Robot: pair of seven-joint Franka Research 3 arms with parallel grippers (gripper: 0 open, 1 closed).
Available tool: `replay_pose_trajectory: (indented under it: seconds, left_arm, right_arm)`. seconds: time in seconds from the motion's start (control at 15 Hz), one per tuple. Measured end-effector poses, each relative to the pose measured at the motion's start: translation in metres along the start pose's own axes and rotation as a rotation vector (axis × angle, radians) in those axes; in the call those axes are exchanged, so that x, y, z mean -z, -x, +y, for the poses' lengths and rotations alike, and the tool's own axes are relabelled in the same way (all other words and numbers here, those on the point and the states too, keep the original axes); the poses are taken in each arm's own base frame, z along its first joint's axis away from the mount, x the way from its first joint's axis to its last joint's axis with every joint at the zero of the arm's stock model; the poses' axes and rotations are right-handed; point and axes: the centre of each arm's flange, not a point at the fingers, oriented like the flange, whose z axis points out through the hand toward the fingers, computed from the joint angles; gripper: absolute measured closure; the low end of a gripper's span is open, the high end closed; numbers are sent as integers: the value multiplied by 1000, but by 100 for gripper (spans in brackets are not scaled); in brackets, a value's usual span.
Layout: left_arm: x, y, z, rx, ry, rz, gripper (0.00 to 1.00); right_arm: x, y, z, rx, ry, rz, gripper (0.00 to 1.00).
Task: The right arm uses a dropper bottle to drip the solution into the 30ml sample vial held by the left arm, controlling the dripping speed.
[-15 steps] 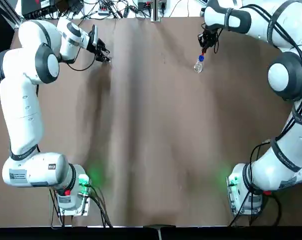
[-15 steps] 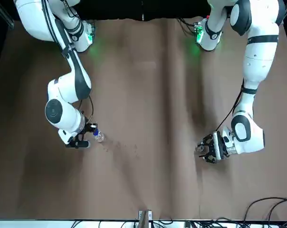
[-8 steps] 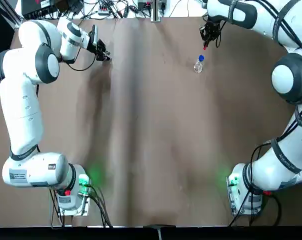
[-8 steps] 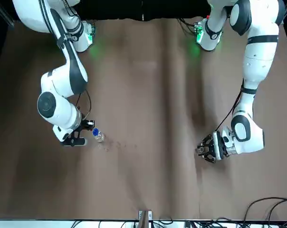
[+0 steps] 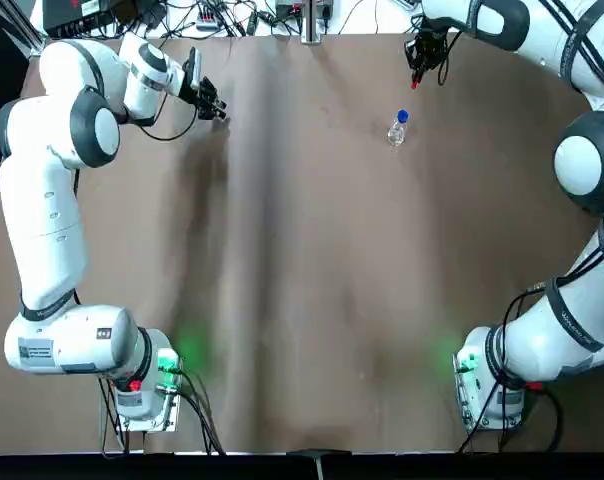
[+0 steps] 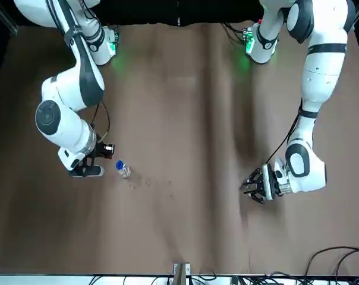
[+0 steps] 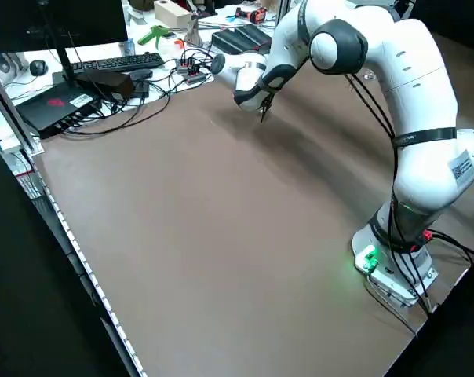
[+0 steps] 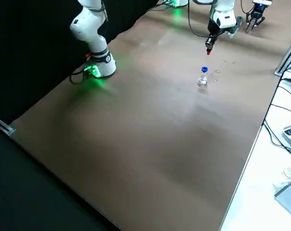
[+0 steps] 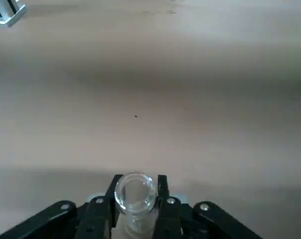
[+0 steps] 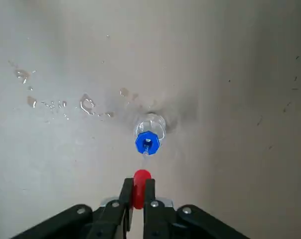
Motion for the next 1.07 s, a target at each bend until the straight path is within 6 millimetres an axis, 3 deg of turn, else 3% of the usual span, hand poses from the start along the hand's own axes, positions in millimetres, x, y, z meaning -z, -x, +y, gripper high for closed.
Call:
replay_pose_trajectory:
  seconds: [0.53,0.67,0.8,1.07]
  left_arm:
    - [-1,-6,-1,-6,-2,5,69]
    - [1,-15,-4,-20,-8,11,69]
    - [-3,-39,-5,-47,-5,35,69]
    - [-48,-106,6,-77,1,25,69]
  right_arm:
    - [25,7,-5,-19,-61,15,87]
    - [30,8,-7,-28,-89,15,87]
    - [34,10,-9,-36,-114,14,87]
    - [39,13,-17,-49,-171,4,87]
